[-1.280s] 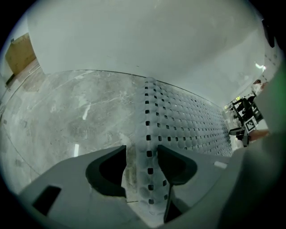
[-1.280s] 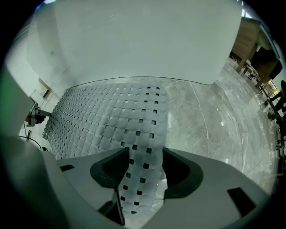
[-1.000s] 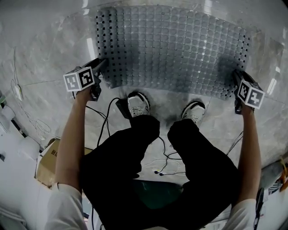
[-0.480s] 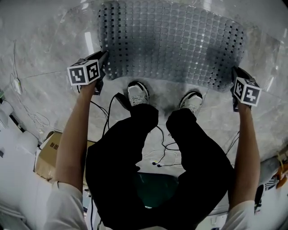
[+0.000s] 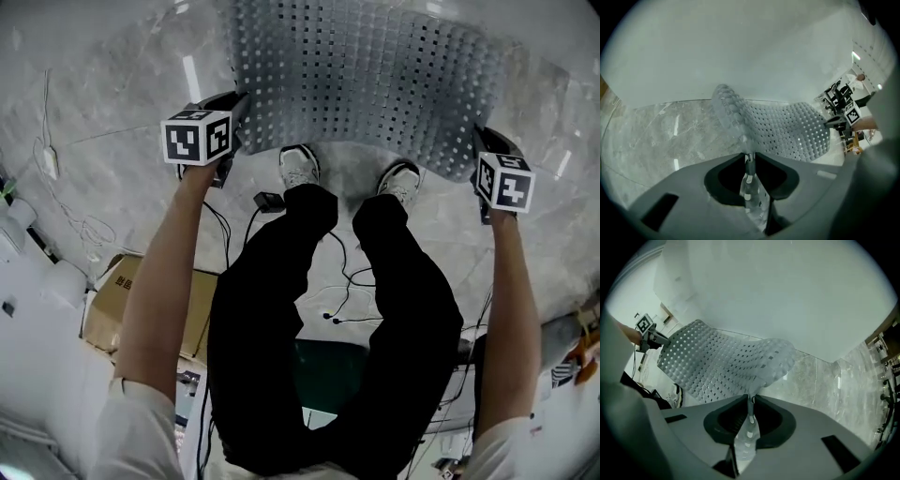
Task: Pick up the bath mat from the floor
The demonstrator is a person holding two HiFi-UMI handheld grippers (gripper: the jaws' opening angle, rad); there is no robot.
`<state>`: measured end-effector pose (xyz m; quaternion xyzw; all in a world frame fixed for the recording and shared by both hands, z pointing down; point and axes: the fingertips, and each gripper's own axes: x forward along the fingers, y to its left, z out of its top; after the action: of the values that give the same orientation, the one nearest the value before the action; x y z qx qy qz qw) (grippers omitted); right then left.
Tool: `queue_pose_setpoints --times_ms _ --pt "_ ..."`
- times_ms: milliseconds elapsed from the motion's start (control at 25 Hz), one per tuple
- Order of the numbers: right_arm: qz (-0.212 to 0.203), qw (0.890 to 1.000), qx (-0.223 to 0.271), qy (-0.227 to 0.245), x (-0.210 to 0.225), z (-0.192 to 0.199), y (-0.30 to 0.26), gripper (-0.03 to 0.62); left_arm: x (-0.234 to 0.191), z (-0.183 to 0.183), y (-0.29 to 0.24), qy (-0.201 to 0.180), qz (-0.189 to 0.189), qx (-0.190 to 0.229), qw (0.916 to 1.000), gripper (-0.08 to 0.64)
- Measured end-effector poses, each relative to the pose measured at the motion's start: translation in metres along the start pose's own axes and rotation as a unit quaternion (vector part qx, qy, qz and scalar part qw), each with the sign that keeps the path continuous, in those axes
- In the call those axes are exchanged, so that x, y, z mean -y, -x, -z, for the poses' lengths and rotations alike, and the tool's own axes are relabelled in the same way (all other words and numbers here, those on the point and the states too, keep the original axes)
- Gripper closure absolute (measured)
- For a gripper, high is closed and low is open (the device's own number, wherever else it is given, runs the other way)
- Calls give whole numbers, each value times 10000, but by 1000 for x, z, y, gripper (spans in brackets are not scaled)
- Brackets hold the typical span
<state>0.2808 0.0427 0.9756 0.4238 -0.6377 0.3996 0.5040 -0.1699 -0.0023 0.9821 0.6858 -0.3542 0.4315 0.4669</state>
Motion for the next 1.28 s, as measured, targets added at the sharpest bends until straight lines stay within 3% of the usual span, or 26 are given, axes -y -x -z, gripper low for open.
queue_pose_setpoints --times_ms 200,560,1000,1280 --pt "-142 9996 -25 246 -22 -19 38 546 35 -18 33 -236 290 -38 9993 493" --pt "-161 9985 -32 520 -37 -33 117 548 70 -32 105 -331 398 -69 9986 497" --pt "-239 9964 166 801 -53 -50 227 549 123 -17 213 133 410 123 9990 497" --pt "-338 9970 232 651 -71 -43 282 549 157 -10 270 597 409 347 9968 497"
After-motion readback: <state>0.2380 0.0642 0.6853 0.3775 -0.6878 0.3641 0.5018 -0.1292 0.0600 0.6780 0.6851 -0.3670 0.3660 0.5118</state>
